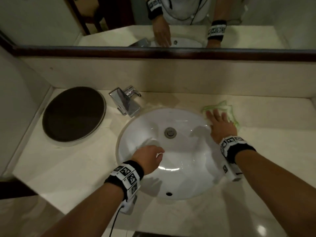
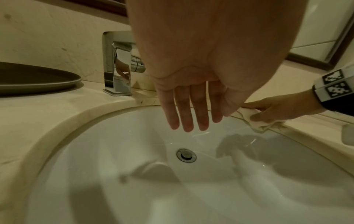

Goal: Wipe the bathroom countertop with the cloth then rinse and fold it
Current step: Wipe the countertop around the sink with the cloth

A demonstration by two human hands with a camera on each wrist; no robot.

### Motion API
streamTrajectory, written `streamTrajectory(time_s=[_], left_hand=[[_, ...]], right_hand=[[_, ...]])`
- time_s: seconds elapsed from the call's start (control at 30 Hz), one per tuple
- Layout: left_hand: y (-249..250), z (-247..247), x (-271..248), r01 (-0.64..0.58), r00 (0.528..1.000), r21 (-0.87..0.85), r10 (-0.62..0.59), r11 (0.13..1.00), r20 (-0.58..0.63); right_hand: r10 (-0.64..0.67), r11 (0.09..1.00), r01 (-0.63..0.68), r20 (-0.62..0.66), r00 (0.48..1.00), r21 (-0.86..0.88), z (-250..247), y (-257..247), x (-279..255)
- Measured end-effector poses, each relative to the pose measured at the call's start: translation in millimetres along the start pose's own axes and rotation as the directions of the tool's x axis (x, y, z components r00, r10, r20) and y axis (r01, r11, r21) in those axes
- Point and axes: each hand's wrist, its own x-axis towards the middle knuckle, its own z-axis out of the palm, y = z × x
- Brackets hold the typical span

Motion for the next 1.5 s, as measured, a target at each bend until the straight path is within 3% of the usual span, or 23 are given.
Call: streamTrajectory(time_s=[0.3, 0.43, 0.57, 0.73, 0.87, 1.0, 1.1, 1.17, 1.27, 1.3, 1.5], left_hand=[[3, 7, -20, 0.089, 0.995, -0.059, -0.092, 0.994, -0.043], [-2, 8, -36, 0.112, 0.99, -0.064, -0.117, 0.992, -0.077], [-15, 2, -57, 0.143, 0.983, -0.032, -0.146, 0.989, -0.11], [-50, -8, -85, 0.223, 0.967, -0.021, -0.224, 0.975, -0.12], [-88, -22, -105, 0.252, 0.96, -0.002, -0.25, 0.968, -0.127], [-137, -45, -129, 0.269, 0.956, 0.018, -0.265, 0.963, -0.129], [-173, -55, -139, 0.277, 0.951, 0.007, -0.273, 0.961, -0.145], [-196, -56, -145, 0.284, 0.952, 0.005, -0.281, 0.959, -0.124], [-225, -52, -148, 0.289, 0.955, 0.028, -0.287, 0.957, -0.077], [-233, -50, -149, 0.289, 0.955, 0.029, -0.287, 0.957, -0.069], [-263, -35, -140, 0.255, 0.963, 0.077, -0.26, 0.964, 0.074]], right_hand=[[-0.013, 0.991, 0.021, -0.069, 0.998, 0.129, 1, -9, -23], [-0.149, 0.963, 0.174, -0.134, 0.98, 0.205, 4, -35, -44], [-0.275, 0.861, 0.355, -0.253, 0.927, 0.364, 8, -86, -62], [-0.415, 0.763, 0.439, -0.161, 0.895, 0.474, 12, -163, -90], [-0.492, 0.648, 0.426, -0.079, 0.867, 0.631, 19, -227, -97], [-0.411, 0.686, 0.433, -0.179, 0.894, 0.585, 3, -299, -99], [-0.438, 0.707, 0.494, -0.235, 0.868, 0.507, -3, -346, -95], [-0.5, 0.752, 0.52, -0.163, 0.851, 0.405, 7, -372, -91], [-0.542, 0.84, 0.536, 0.167, 0.824, 0.082, 36, -389, -100], [-0.52, 0.848, 0.53, 0.217, 0.826, 0.013, 45, -389, -105], [-0.411, 0.884, 0.437, 0.166, 0.896, -0.168, 60, -393, -111]])
